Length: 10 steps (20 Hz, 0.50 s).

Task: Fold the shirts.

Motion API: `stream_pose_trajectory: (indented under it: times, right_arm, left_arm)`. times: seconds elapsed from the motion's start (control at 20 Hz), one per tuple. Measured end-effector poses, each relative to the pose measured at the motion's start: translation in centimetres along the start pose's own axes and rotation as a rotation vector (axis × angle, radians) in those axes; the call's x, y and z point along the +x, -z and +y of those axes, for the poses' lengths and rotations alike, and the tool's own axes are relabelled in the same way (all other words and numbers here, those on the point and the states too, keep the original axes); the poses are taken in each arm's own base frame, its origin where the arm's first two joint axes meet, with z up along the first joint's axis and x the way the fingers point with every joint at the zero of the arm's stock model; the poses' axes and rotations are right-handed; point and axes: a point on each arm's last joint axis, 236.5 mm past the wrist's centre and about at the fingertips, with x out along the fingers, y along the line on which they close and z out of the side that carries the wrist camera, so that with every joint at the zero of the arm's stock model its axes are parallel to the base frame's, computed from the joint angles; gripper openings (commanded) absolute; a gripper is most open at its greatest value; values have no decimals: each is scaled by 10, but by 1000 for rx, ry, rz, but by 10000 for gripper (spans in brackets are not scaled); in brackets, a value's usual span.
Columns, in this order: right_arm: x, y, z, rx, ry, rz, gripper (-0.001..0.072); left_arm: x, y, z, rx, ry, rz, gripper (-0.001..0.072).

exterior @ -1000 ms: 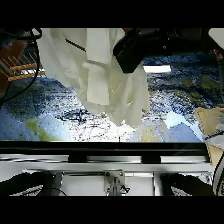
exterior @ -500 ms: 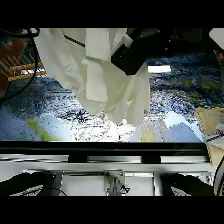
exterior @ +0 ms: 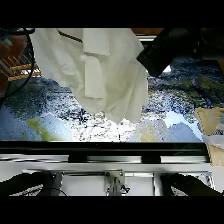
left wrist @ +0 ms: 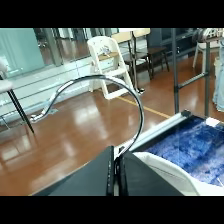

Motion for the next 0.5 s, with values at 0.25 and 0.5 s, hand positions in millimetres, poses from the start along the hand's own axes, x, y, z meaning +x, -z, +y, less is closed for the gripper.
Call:
stream_pose_trajectory:
  times: [0.25,0.5]
  right_arm:
    - [-2,34,-28,117,41,102,596]
    - [19,32,-20,213,-80,78,596]
  left_arm:
    - [-2,-8,11,6,-32,-32,53]
    - [-6,-18,24,11,-69,-70,54]
